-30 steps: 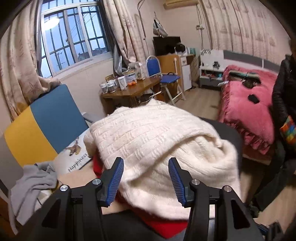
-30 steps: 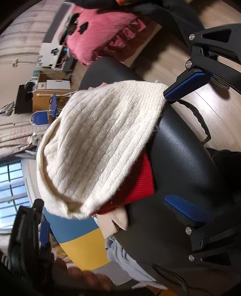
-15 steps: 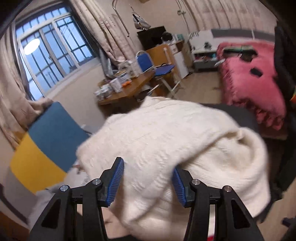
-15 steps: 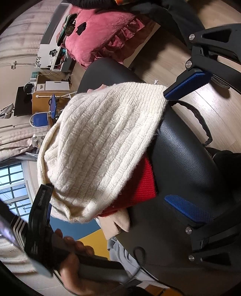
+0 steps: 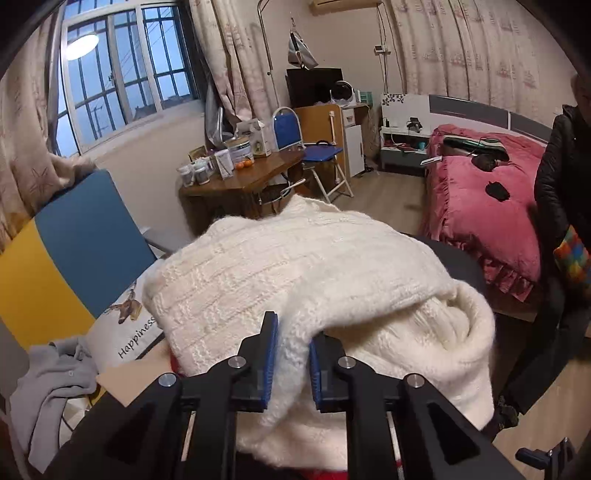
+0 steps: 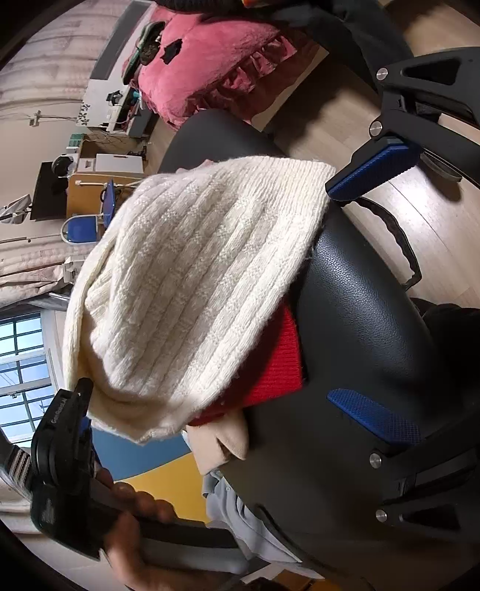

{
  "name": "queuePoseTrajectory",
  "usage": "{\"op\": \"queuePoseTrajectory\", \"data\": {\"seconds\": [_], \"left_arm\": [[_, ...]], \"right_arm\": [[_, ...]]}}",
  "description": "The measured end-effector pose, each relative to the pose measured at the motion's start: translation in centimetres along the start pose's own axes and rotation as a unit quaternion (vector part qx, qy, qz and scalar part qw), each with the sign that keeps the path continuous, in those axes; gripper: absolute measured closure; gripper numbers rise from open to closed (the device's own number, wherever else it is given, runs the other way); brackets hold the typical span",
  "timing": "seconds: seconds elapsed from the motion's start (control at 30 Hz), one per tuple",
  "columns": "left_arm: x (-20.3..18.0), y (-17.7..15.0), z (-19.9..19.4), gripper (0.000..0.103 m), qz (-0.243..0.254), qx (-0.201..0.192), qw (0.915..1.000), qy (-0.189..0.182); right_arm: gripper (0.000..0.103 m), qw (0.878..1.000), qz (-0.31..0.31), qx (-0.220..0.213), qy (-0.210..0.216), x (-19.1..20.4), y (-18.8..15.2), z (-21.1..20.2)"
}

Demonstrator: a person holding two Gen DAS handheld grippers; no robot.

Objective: Fold clothes

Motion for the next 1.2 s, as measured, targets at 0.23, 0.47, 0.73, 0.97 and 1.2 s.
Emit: {"op": "queuePoseTrajectory", "data": {"seconds": [0.23,0.47,0.73,0.97,1.2], "left_arm": [[1.3,0.7,-0.6,0.096,-0.056,-0.001,0.9979,-0.031],[8.0,-2.0,-6.3,0.095,-0.217,-0.016,0.9698,-0.111],[17.9,-12.9,-10.3,0.097,-0.337,0.005,0.9384,-0.078],[22.5,-21.9,-13.4,0.097,-0.396,0.039,0.9157,-0.059],[27.1,-29.5,-16.7,0.103,-0.449,0.054,0.8919,-0.01]], "right_arm": [[0.0,1.0,-0.011,-0.001,0.0,0.5,0.0,0.0],[0.0,1.0,-0.007,0.001,-0.002,0.2,-0.2,0.3],[0.0,1.0,-0.02,0.012,0.009,1.8,-0.4,0.8],[0.0,0.999,-0.041,0.014,0.015,3.5,-0.3,0.9],[0.0,0.997,-0.072,0.016,0.023,5.8,0.0,0.8]]}}
Point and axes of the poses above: each gripper's, at about its wrist camera, not at the fingertips, and z roughly the way its jaws point, x to its left, y to its top, the point moved 9 cm from there along z, roughly the way its jaws point, and after that the axes turned 15 degrees about -z, right-handed, at the moved point
